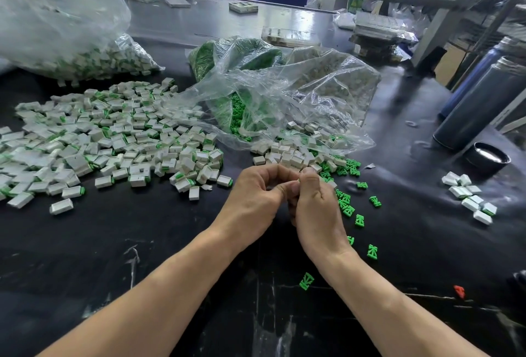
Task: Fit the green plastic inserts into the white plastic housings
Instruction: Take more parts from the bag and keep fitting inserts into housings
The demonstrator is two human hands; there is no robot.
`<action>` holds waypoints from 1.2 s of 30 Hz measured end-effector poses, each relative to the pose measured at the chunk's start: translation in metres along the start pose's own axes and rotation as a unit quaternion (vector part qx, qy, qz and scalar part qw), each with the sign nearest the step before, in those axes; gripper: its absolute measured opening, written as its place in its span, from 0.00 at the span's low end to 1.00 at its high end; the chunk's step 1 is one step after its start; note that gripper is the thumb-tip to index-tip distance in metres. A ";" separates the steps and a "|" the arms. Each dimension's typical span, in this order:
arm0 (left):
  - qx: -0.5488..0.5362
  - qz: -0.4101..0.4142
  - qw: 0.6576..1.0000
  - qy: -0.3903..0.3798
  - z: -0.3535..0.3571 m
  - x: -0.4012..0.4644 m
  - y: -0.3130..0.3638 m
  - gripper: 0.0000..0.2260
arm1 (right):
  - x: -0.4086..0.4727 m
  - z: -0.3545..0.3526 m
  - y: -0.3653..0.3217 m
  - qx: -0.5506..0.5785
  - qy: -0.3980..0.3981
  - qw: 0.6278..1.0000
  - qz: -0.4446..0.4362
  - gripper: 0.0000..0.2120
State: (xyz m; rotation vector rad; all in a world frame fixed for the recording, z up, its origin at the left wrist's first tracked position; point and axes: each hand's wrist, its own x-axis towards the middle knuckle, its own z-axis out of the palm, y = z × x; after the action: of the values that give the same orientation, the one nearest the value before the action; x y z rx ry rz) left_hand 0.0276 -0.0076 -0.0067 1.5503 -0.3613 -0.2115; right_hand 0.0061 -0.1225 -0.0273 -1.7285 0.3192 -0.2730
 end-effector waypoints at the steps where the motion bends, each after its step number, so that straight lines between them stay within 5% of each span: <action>1: -0.001 -0.001 1.000 0.001 0.000 0.000 0.000 0.03 | 0.000 0.000 0.000 0.000 0.003 1.000 -0.001 0.32; 15: -0.018 0.005 1.000 0.004 0.002 0.001 0.003 0.01 | -0.005 -0.009 -0.006 0.072 -0.037 0.997 0.004 0.29; 19: 0.038 0.044 0.998 0.032 -0.006 0.003 0.005 0.03 | -0.002 -0.017 -0.009 0.018 -0.025 0.999 -0.037 0.32; 24: 0.063 0.041 0.996 0.049 -0.016 0.005 0.007 0.04 | -0.004 -0.025 -0.011 -0.006 -0.045 0.993 -0.108 0.11; 28: 0.092 0.036 0.994 0.051 -0.020 0.005 0.009 0.08 | -0.003 -0.025 -0.011 -0.030 -0.044 0.991 -0.120 0.06; 32: 0.183 0.035 0.981 0.046 -0.025 0.004 0.010 0.08 | -0.002 -0.026 -0.009 -0.078 -0.038 0.989 -0.119 0.07; 36: 0.404 0.005 0.910 0.091 -0.035 0.005 0.012 0.04 | 0.003 -0.030 -0.002 -0.135 -0.010 0.986 -0.095 0.07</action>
State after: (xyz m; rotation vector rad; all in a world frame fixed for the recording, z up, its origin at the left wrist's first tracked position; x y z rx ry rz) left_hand 0.0436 0.0240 0.0060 2.3654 -0.3231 0.1179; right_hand -0.0013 -0.1507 -0.0197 -2.0315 0.1825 -0.3641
